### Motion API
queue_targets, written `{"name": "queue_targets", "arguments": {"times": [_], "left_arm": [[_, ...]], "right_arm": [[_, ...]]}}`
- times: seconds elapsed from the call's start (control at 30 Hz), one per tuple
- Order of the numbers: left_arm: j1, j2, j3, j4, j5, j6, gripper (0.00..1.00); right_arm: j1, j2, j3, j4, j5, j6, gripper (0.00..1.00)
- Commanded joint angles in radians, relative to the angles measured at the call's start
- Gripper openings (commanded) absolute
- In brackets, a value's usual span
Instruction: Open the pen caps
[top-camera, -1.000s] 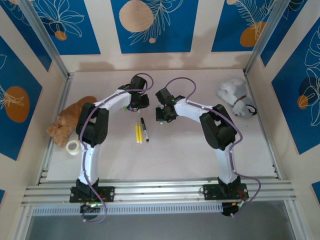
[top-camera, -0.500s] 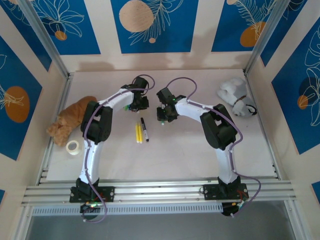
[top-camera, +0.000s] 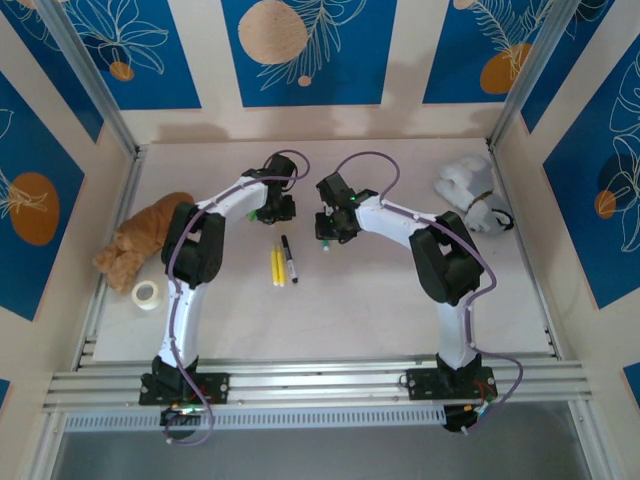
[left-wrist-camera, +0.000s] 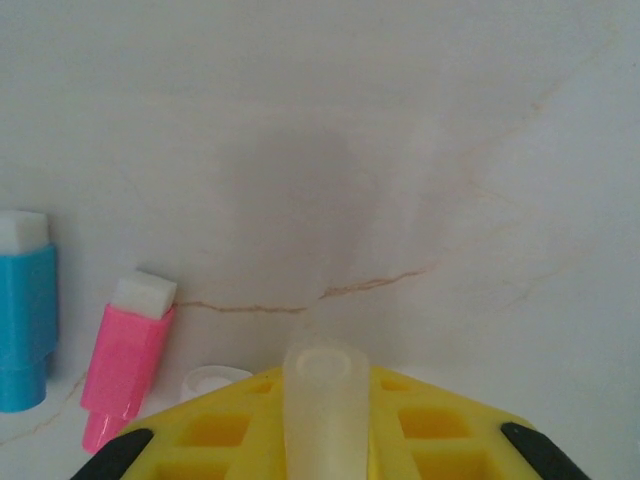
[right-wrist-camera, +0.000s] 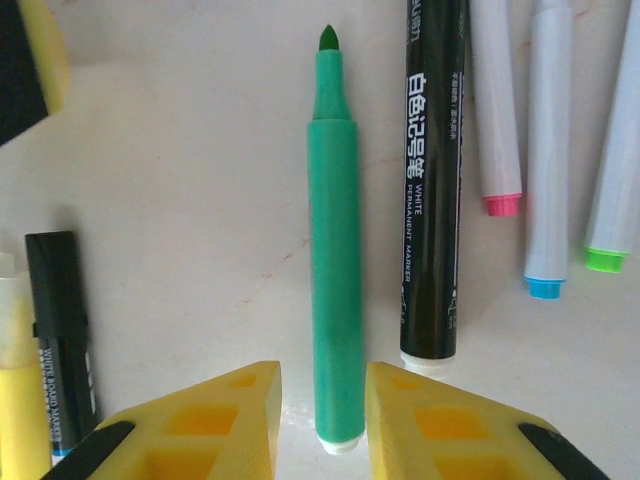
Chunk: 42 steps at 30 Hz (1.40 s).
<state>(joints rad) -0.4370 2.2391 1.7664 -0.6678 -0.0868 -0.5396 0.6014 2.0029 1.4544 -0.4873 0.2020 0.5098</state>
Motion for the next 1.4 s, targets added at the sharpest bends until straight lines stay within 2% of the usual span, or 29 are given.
{"name": "queue_targets", "arguments": {"times": [0.0,0.3,0.57,0.7,0.93,1.1,1.37], "left_arm": [[0.000,-0.003,0.038,-0.042,-0.022,0.016,0.23],[0.002,-0.027,0.062,-0.072,-0.047,0.016,0.25],[0.001,-0.209,0.015,-0.063,-0.056,0.011,0.26],[0.001,-0.382,-0.140,0.035,-0.012,-0.024,0.28],[0.003,-0.637,-0.488,0.281,0.112,-0.157,0.32],[0.003,-0.702,-0.595,0.346,0.182,-0.191,0.32],[0.006,-0.740,-0.702,0.384,0.179,-0.197,0.31]], "right_arm": [[0.000,-0.058,-0.015,-0.015,-0.020,-0.002,0.29],[0.007,-0.140,-0.089,-0.001,-0.032,0.003,0.29],[0.083,-0.241,-0.155,-0.011,-0.065,-0.022,0.32],[0.153,-0.245,-0.164,-0.019,-0.053,-0.020,0.42],[0.246,-0.123,-0.084,-0.046,-0.024,-0.004,0.42],[0.282,-0.021,-0.012,-0.076,0.021,0.001,0.43],[0.284,0.068,0.052,-0.094,0.051,0.009,0.43]]}}
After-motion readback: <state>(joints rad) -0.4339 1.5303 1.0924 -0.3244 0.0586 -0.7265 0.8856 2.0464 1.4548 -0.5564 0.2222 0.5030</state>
